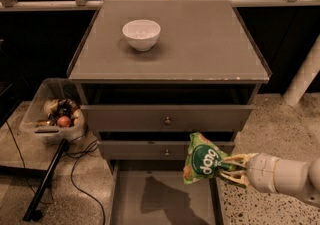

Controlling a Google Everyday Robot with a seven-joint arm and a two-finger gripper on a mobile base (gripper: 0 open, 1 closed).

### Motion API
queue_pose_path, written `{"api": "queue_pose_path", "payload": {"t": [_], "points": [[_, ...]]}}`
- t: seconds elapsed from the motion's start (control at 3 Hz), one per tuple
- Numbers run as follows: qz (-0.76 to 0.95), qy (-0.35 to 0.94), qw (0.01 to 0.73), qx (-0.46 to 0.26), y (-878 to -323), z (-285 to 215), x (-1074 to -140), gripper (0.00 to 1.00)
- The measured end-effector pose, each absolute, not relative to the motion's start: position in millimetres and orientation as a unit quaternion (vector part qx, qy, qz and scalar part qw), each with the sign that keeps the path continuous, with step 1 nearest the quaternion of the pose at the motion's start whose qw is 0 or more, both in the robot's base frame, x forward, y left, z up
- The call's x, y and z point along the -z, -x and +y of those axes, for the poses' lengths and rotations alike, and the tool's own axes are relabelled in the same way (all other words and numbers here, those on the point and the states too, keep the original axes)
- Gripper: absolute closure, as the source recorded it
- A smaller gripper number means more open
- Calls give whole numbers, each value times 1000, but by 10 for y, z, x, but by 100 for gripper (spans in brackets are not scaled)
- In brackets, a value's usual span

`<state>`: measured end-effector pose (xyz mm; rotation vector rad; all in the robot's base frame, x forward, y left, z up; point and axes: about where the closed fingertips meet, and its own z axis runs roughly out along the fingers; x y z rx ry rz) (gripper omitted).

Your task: Pick green rice chip bag from bottom drawer and place on counter

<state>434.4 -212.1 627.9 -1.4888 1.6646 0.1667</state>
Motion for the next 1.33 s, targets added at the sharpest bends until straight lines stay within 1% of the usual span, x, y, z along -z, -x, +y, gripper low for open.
{"api": "queue_pose_path", "payload": {"t": [0.33, 0.67, 1.0, 1.33], "points": [[639, 616, 459, -38, -4256, -2126, -6916, 100], [617, 624, 480, -9, -4445, -2059, -7725, 100], [605, 624, 494, 21, -4746, -1959, -8526, 100], [591, 616, 521, 15, -5064, -1968, -9061, 100]]}}
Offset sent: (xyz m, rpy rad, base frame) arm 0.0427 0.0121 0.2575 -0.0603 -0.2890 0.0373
